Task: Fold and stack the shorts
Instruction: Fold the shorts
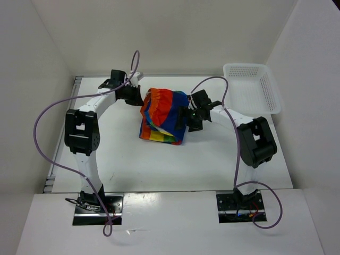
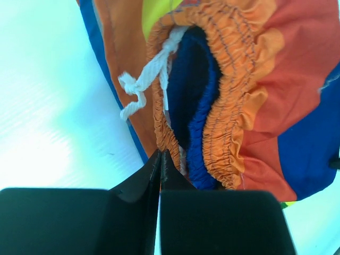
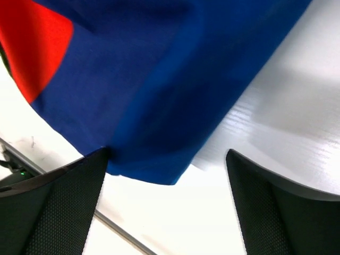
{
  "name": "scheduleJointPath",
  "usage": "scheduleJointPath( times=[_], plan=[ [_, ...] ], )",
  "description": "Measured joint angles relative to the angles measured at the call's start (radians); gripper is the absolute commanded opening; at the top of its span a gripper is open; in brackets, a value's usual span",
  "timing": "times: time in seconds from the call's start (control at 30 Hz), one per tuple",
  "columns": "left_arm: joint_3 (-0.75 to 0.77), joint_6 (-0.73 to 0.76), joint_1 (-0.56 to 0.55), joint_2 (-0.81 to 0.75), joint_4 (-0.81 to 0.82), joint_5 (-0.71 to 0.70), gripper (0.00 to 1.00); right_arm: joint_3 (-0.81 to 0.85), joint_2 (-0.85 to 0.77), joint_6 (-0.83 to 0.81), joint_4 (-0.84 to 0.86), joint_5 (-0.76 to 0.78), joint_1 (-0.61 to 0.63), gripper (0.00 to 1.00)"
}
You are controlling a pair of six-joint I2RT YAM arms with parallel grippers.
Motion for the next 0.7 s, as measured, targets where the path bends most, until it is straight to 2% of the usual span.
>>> scheduleJointPath(
  times=[0.07, 0.13, 0.23, 0.3, 0.33, 0.47, 0.6, 0.63, 0.7],
  plan=[
    [-0.007, 0.000, 0.010, 0.002, 0.004, 0.003, 0.00, -0.005, 0.006, 0.007, 0.013, 0.004, 0.000, 0.77],
    [-0.023, 0.000, 0.017, 0.002, 0.010, 0.010, 0.00, -0.006, 0.017, 0.023, 0.033, 0.008, 0.000, 0.76],
    [-0.064, 0.000, 0.021, 0.002, 0.015, 0.016, 0.00, -0.007, 0.038, 0.034, 0.060, 0.013, 0.002, 0.60],
    [-0.097, 0.000, 0.021, 0.002, 0.017, 0.019, 0.00, -0.013, 0.048, 0.042, 0.071, 0.016, 0.004, 0.54],
    [-0.108, 0.000, 0.021, 0.002, 0.017, 0.020, 0.00, -0.017, 0.053, 0.046, 0.079, 0.017, 0.005, 0.44],
    [-0.143, 0.000, 0.021, 0.002, 0.018, 0.022, 0.00, -0.019, 0.084, 0.062, 0.095, 0.049, 0.010, 0.23],
    [-0.177, 0.000, 0.021, 0.002, 0.024, 0.020, 0.13, -0.019, 0.124, 0.092, 0.099, 0.093, 0.014, 0.23],
    [-0.182, -0.001, 0.021, 0.002, 0.022, 0.020, 0.27, -0.018, 0.129, 0.101, 0.099, 0.100, 0.014, 0.27],
    [-0.185, 0.003, 0.021, 0.002, 0.017, 0.021, 0.40, -0.018, 0.130, 0.115, 0.097, 0.116, 0.015, 0.35]
  ],
)
